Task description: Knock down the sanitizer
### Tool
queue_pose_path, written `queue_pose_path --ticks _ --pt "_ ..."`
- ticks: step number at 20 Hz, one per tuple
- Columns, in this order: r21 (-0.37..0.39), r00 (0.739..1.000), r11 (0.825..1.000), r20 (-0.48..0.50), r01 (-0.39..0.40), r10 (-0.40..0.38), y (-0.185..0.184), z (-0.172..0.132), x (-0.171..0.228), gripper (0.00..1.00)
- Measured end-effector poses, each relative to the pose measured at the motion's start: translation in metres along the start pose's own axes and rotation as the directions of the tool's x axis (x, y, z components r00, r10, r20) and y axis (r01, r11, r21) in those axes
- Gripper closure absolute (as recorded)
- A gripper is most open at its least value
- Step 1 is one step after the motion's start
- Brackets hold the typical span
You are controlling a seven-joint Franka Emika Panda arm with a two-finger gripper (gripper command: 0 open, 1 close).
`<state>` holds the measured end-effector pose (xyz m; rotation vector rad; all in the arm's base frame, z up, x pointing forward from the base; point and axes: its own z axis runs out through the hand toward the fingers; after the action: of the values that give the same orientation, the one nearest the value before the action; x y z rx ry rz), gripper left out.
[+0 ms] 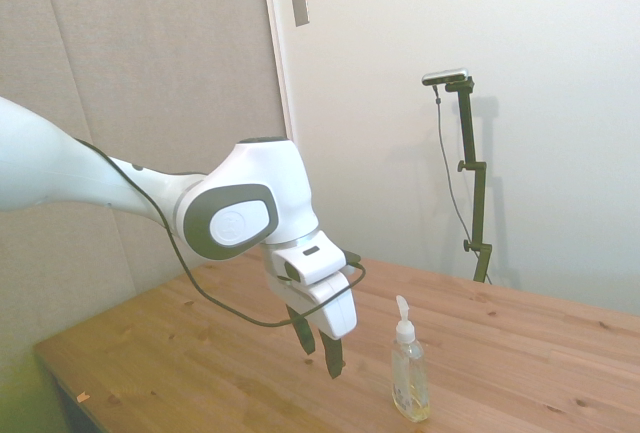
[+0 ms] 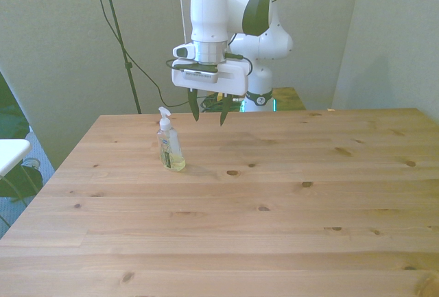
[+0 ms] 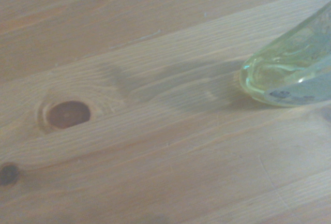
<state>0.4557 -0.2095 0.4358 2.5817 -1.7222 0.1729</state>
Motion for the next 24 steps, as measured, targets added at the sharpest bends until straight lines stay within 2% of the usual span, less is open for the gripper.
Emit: queue_pose_path --ticks 15,24 --pt "-0.047 0.995 0.994 -0.002 -0.098 0.098 -0.008 0.032 0.072 1.00" --pt "-0.035 0.988 0.987 0.013 -0.156 0.157 -0.030 0.030 0.121 1.00"
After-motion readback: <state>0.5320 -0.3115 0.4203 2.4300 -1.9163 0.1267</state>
